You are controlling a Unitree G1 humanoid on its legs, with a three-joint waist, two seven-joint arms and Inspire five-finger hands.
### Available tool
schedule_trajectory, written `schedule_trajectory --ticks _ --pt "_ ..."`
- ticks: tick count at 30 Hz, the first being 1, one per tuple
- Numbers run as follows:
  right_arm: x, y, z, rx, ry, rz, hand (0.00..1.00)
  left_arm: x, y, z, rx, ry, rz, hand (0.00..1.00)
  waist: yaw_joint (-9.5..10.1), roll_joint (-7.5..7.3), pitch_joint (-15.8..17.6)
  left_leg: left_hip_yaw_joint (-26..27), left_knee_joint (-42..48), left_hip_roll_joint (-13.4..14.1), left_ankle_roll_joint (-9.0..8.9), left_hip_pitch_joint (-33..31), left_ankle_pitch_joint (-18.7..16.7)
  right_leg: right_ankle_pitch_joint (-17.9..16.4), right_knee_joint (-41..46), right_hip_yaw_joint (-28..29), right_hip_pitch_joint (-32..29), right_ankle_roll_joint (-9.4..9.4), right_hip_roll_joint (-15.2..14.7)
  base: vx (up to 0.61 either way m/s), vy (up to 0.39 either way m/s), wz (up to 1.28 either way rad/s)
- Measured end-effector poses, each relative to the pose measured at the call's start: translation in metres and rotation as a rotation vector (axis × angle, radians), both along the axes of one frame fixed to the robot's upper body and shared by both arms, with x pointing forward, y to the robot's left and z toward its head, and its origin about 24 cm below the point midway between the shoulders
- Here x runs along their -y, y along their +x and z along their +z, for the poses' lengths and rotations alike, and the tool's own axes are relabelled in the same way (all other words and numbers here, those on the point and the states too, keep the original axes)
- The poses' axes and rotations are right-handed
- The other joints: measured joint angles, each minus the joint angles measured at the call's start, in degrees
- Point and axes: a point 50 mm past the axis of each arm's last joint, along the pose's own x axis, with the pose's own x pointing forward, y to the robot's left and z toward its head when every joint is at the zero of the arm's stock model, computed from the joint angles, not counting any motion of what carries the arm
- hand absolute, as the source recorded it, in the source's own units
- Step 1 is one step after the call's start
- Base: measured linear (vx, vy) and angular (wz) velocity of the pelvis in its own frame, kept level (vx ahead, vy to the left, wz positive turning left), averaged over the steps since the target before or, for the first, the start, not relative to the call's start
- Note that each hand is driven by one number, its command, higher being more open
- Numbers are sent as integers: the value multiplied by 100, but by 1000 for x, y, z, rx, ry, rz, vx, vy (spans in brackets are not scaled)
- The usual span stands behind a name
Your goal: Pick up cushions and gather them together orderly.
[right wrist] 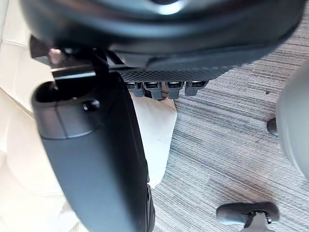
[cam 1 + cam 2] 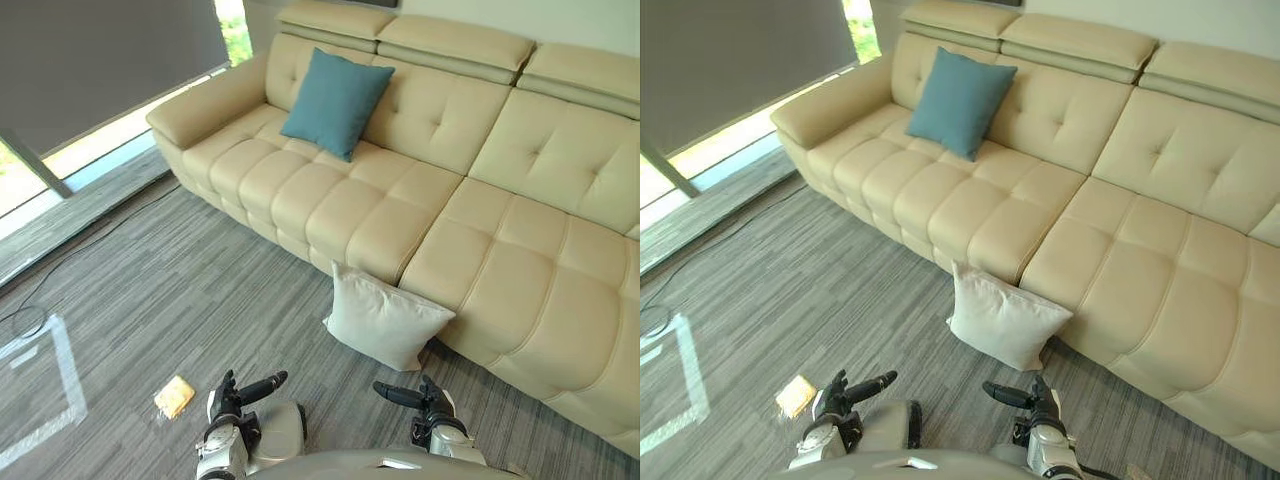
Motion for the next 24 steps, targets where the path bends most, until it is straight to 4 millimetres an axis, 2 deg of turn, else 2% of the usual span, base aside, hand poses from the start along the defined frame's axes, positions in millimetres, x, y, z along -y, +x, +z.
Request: schedule_trajectory --ticks 2,3,4,5,6,7,8,9,11,12,13,14,16,18,20,21,22,23,24 --pt "-9 -1 -1 -2 20 25 100 -6 -2 0 -11 12 -3 100 -10 -149 -104 284 166 -51 153 77 -302 69 210 120 -91 102 -196 462 302 -62" --pt "-9 -1 -1 -3 22 28 100 -6 -1 0 -16 11 -6 100 -8 -153 -105 406 205 -72 235 179 -417 105 474 167 -166 148 -257 501 361 -69" --pt "-8 1 0 5 20 29 100 -5 -3 -2 -31 6 -6 100 -3 -116 -76 650 65 -94 311 521 -555 249 1400 150 -526 357 -375 385 299 -67" --pt "-8 2 1 10 20 30 100 -4 -3 -3 -37 3 -6 100 2 -86 -57 713 -12 -94 333 663 -587 279 1820 125 -695 421 -430 263 190 -80" --pt "-8 6 3 27 19 31 100 -2 -5 -4 -49 -2 -11 100 -7 -15 -11 841 -209 -92 349 1022 -621 263 2547 -124 -1010 420 -520 230 122 -73" --pt "-8 9 4 42 16 30 100 1 -6 -6 -60 -7 -24 100 -26 44 17 954 -506 -83 335 1413 -642 226 2984 -642 -1290 353 -690 220 84 -67" --pt "-8 10 5 49 15 32 100 2 -7 -6 -66 -8 -34 100 -41 89 34 1023 -648 -53 323 1590 -650 201 3089 -989 -1429 306 -774 249 2 -50" --pt "-8 12 6 55 15 34 100 4 -7 -7 -69 -10 -44 100 -45 115 49 1101 -821 4 295 1831 -634 133 2964 -1498 -1561 182 -841 199 -40 -31" --pt "-8 11 5 53 16 37 100 3 -10 -8 -78 -10 -52 100 -52 74 27 1212 -1028 49 216 2081 -588 162 2301 -1950 -1624 151 -821 185 -85 -21" --pt "-8 8 4 46 12 36 100 -1 -13 -8 -90 -1 -58 100 -85 -70 -32 1249 -1189 -52 63 2239 -562 688 1291 -2044 -1639 7 -745 249 -164 -17" --pt "-6 8 4 44 8 33 100 1 -12 -9 -91 -6 -58 100 -98 -46 -57 1232 -1271 -45 -25 2319 -567 600 1223 -2051 -1592 -49 -679 320 -196 -29" --pt "0 8 4 41 -4 18 100 5 -14 -10 -100 -19 -59 100 -118 98 -104 1221 -1351 64 -119 2327 -506 653 1051 -2038 -1549 -125 -522 272 -177 -27" --pt "9 8 4 40 -31 8 100 14 -15 -11 -103 -38 -69 100 -144 253 -134 1213 -1397 228 -202 2326 -450 688 798 -2049 -1496 -185 -290 270 -209 -21" --pt "13 6 4 34 -35 -26 100 15 -14 -11 -104 -33 -86 100 -155 269 -130 1163 -1385 310 -246 2396 -334 700 597 -2085 -1309 -209 -184 216 -210 -2" --pt "19 1 3 23 -51 -54 100 13 -13 -10 -94 -29 -100 100 -180 222 -97 982 -878 406 -281 2259 -205 701 269 -2177 -968 -212 -125 145 -156 18" --pt "21 0 3 19 -56 -55 100 12 -12 -10 -90 -29 -99 100 -183 224 -83 869 -407 473 -290 2072 -199 703 167 -2188 -875 -215 -104 147 -136 11" --pt "23 -1 3 15 -61 -53 100 11 -9 -8 -77 -24 -92 100 -154 184 -17 685 486 598 -318 1608 -201 721 31 -2164 -739 -247 -90 90 -36 -4" --pt "23 1 3 17 -63 -51 100 10 -8 -8 -72 -23 -89 100 -139 185 -14 584 715 607 -316 1480 -312 727 -1 -2125 -707 -256 -93 95 22 -31" --pt "23 -1 2 5 -64 -52 100 10 -7 -7 -61 -18 -87 100 -114 186 -3 412 841 560 -338 1276 -668 728 -30 -1980 -651 -258 -101 71 72 -39"
